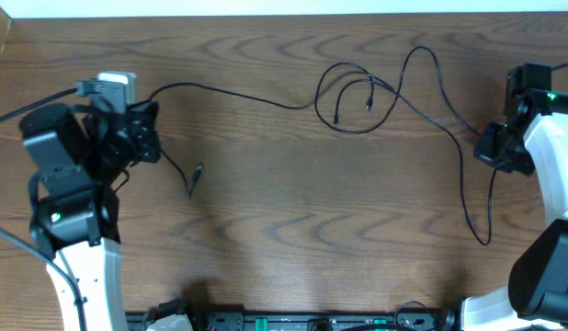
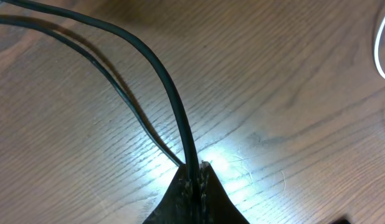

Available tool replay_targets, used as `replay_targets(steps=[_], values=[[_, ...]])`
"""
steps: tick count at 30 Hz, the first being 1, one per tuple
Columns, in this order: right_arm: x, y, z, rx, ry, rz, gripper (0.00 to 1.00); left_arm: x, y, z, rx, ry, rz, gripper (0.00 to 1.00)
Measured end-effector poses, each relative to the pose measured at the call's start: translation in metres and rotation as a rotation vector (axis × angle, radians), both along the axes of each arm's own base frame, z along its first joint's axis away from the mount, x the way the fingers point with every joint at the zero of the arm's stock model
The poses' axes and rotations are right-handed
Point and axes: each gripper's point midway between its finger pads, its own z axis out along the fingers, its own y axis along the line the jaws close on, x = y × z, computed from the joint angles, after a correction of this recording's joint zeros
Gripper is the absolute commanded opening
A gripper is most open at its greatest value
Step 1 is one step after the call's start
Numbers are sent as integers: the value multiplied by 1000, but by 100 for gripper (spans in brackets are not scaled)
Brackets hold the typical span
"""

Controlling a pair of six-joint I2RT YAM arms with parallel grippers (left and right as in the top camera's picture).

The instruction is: Untangle cables

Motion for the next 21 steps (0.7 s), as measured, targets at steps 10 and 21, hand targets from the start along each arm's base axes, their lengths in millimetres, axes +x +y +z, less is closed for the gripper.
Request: replay_targets(steps=[10, 21], values=[[8, 8, -1, 33, -35, 1, 57, -31, -10, 43, -64, -122, -23, 7], [58, 89, 5, 165, -187, 368, 99, -48, -49, 56, -187, -143, -232, 7]])
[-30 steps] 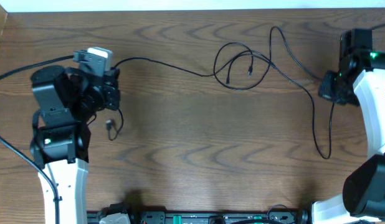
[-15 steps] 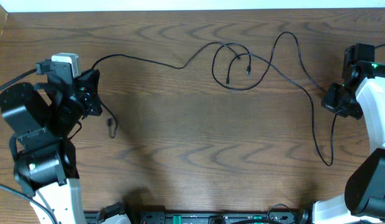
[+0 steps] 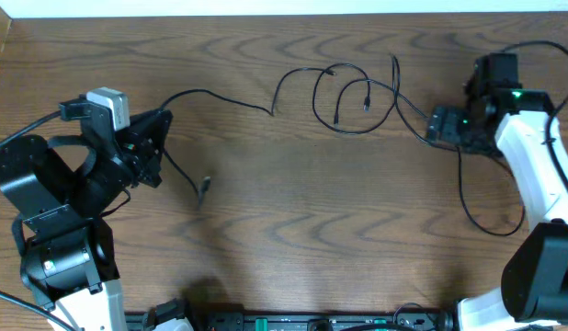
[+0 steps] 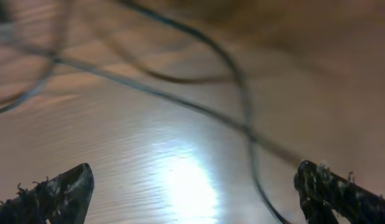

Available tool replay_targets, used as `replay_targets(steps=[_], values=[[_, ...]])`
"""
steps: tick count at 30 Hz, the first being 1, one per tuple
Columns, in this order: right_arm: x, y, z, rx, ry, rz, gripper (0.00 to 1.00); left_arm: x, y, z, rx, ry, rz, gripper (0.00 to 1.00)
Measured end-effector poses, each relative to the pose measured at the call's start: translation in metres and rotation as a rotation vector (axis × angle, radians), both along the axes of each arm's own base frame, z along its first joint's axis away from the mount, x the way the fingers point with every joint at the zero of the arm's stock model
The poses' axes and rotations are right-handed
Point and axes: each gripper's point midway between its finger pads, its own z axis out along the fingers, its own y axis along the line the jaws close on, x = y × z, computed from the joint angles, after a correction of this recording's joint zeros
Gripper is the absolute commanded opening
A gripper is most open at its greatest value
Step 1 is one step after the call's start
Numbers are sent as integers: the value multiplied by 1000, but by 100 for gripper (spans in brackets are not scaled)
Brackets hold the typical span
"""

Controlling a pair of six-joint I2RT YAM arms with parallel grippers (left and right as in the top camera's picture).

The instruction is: Untangle cables

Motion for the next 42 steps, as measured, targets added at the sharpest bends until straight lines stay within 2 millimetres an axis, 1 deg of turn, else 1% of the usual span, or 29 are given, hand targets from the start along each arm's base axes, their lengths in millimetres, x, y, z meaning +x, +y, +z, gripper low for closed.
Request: replay_targets(steps=[2, 3, 4, 7, 9, 10, 11, 15, 20, 24, 26, 27, 29, 30, 33, 38, 39, 41, 42], values=[[12, 28, 5, 52, -59, 149, 99, -3, -6, 2, -22, -1, -37, 7], [15, 42, 7, 77, -78, 217, 99, -5, -9, 3, -33, -2, -57, 8], [18, 61, 11, 116, -108, 312, 99, -7, -12, 4, -43, -3, -78, 8], [19, 107, 20, 200, -175, 515, 99, -12, -20, 7, -64, -6, -127, 8], [17, 133, 27, 243, -215, 621, 99, -14, -25, 8, -76, -4, -151, 8], [16, 143, 29, 258, -231, 660, 99, -16, -29, 9, -82, -3, -171, 8], [14, 158, 33, 279, -253, 723, 99, -18, -34, 9, -88, -1, -192, 8], [5, 201, 42, 317, -316, 890, 99, -26, -55, 11, -103, 1, -285, 7], [-5, 245, 54, 346, -394, 1040, 99, -35, -77, 11, -111, 8, -375, 8], [-13, 269, 62, 372, -442, 1117, 99, -35, -88, 7, -118, 31, -424, 8], [-15, 276, 65, 379, -461, 1138, 99, -32, -94, 1, -126, 56, -448, 8], [-14, 279, 67, 380, -472, 1145, 96, -31, -98, -1, -129, 66, -461, 8], [-12, 283, 70, 379, -494, 1152, 30, -29, -105, -7, -136, 92, -489, 7], [-11, 284, 71, 376, -503, 1149, 1, -28, -107, -8, -137, 97, -496, 8], [-5, 283, 72, 360, -509, 1110, 1, -26, -111, -10, -134, 102, -507, 8], [0, 280, 71, 351, -495, 1047, 1, -20, -107, -12, -114, 97, -468, 8], [2, 279, 70, 350, -490, 1027, 1, -18, -105, -13, -108, 99, -453, 12], [5, 276, 70, 344, -480, 981, 1, -14, -102, -15, -97, 103, -423, 12], [8, 273, 70, 340, -474, 953, 1, -11, -101, -17, -91, 106, -407, 17]])
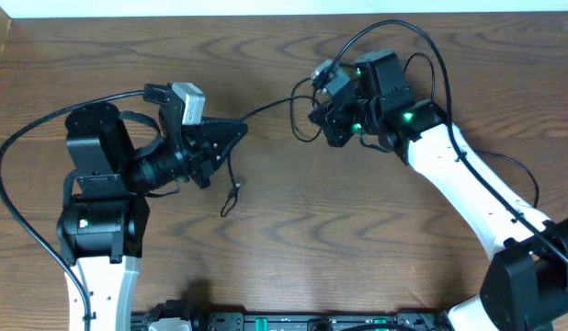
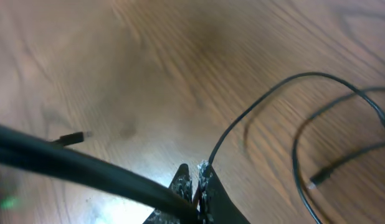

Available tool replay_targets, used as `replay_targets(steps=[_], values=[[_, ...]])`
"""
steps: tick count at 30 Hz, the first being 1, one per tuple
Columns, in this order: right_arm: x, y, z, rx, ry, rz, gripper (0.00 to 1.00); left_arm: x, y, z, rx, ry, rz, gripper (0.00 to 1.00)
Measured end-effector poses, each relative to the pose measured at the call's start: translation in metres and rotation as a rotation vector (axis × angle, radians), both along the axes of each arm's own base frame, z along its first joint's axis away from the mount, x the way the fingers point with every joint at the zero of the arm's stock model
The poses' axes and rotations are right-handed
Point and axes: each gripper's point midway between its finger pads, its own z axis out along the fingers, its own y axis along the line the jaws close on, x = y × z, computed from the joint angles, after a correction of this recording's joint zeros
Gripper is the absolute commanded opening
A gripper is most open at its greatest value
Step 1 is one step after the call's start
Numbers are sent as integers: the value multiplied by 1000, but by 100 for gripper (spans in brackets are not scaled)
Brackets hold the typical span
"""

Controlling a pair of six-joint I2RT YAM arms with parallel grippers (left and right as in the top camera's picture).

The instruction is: Untangle cables

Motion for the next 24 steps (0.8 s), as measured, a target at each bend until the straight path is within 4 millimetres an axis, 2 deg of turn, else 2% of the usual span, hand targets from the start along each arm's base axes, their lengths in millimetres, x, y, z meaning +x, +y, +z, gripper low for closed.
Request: replay_targets(steps=[3, 4, 7, 8, 11, 14, 15, 17, 18, 19, 22, 24], values=[[15, -15, 13, 6, 25, -112, 1, 9, 5, -7, 19, 19, 44, 40], [21, -21, 21, 11, 28, -141, 1, 12, 6, -10, 23, 28, 52, 44], [37, -39, 54, 31, 17, -223, 1, 22, 9, -21, 35, 63, 67, 44], [45, -51, 75, 42, 3, -262, 1, 25, 9, -26, 37, 79, 70, 45], [54, -76, 109, 49, -24, -333, 1, 34, 11, -40, 41, 128, 77, 45], [61, -113, 141, 34, -57, -429, 1, 39, 12, -51, 44, 173, 82, 45], [63, -135, 152, 15, -69, -485, 1, 40, 12, -54, 45, 182, 82, 44], [65, -161, 165, -8, -87, -555, 1, 40, 12, -58, 49, 200, 81, 44], [66, -187, 176, -29, -104, -626, 1, 38, 12, -61, 55, 207, 78, 45], [66, -196, 180, -36, -112, -650, 1, 38, 12, -62, 59, 207, 75, 44], [63, -249, 203, -59, -145, -787, 1, 34, 12, -65, 73, 214, 65, 45], [51, -302, 232, -63, -189, -930, 1, 32, 12, -68, 83, 219, 58, 44]])
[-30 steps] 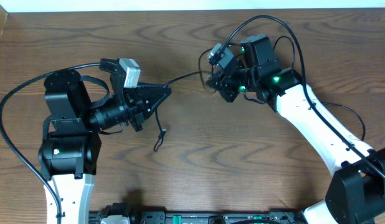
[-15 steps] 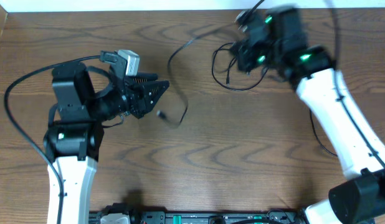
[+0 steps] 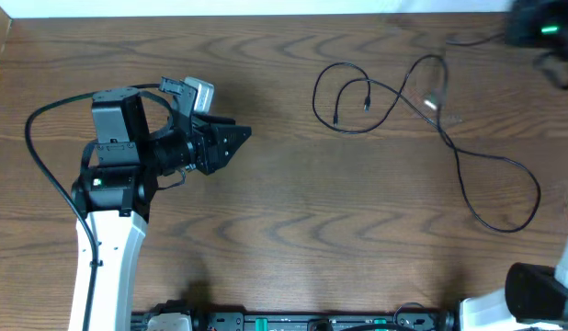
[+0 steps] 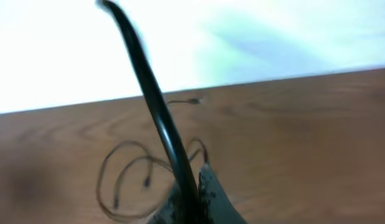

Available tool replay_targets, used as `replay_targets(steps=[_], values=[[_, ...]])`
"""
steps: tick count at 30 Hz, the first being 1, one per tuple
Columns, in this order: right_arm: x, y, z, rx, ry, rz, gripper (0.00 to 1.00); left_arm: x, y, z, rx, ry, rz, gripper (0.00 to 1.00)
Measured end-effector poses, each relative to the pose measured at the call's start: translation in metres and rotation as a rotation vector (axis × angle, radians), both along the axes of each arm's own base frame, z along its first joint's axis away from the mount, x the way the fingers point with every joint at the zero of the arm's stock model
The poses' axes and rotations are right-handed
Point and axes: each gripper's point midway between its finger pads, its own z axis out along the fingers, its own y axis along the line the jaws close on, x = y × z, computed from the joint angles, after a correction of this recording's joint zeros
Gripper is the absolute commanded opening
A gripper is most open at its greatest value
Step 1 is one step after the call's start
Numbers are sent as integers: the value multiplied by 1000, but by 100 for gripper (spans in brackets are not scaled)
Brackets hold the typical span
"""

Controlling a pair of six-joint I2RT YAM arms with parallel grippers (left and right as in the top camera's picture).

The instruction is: Untangle cables

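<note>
One thin black cable point(image 3: 394, 90) lies in loops on the right half of the wooden table point(image 3: 293, 230), its tail curving round toward the right edge. Two of its plugs point(image 4: 146, 182) show in the right wrist view. My right gripper point(image 4: 195, 182) is shut on a black cable point(image 4: 156, 106) that rises up and to the left from the jaws. Overhead, the right arm point(image 3: 539, 28) is a blur in the far right corner, with a faint strand point(image 3: 468, 39) leading to it. My left gripper point(image 3: 236, 138) points right at left centre, fingers together, no cable showing in it.
The left arm's own black supply cable point(image 3: 45, 110) arcs over the left of the table. A pale wall runs behind the table's far edge point(image 4: 292, 71). Another small plug point(image 4: 192, 99) lies near that far edge.
My right gripper has gone from the table's upper middle, close to the left gripper, to the far right corner, still shut on a cable. The strand with a dangling plug no longer hangs from the left gripper.
At first each gripper was shut on a cable at its own edge of the table. Then the right gripper was open near the loops. Later both grippers were near the middle, shut on cable. Now the right one holds a cable at the far right and the left shows none.
</note>
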Motion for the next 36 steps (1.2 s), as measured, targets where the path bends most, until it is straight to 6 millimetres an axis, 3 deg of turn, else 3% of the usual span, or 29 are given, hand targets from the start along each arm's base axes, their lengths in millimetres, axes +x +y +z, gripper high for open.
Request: replay_targets(steps=[5, 7, 9, 13, 18, 22, 27, 30, 36], values=[[-39, -79, 55, -11, -105, -232, 1, -1, 0, -1, 8, -6, -7, 44], [-63, -109, 69, -22, -130, -340, 1, -1, -1, -1, 8, -6, -11, 45], [-74, -123, 68, -22, -119, -398, 1, -2, -4, -1, 9, -6, -19, 45], [-81, -153, 56, -1, -85, -517, 1, -7, -14, -1, 16, -17, -58, 44], [-70, -179, 30, 49, -29, -600, 1, -11, -23, -1, 19, -23, -91, 45], [-53, -199, -2, 72, 42, -653, 1, -13, -26, -2, 19, -18, -101, 44], [-36, -236, -56, 90, 158, -747, 1, -14, -27, -3, 19, -12, -107, 44], [-49, -269, -84, 104, 225, -860, 1, -15, -28, -3, 19, -10, -108, 44], [-105, -325, -84, 161, 205, -1046, 2, -15, -28, -3, 19, -5, -108, 44]])
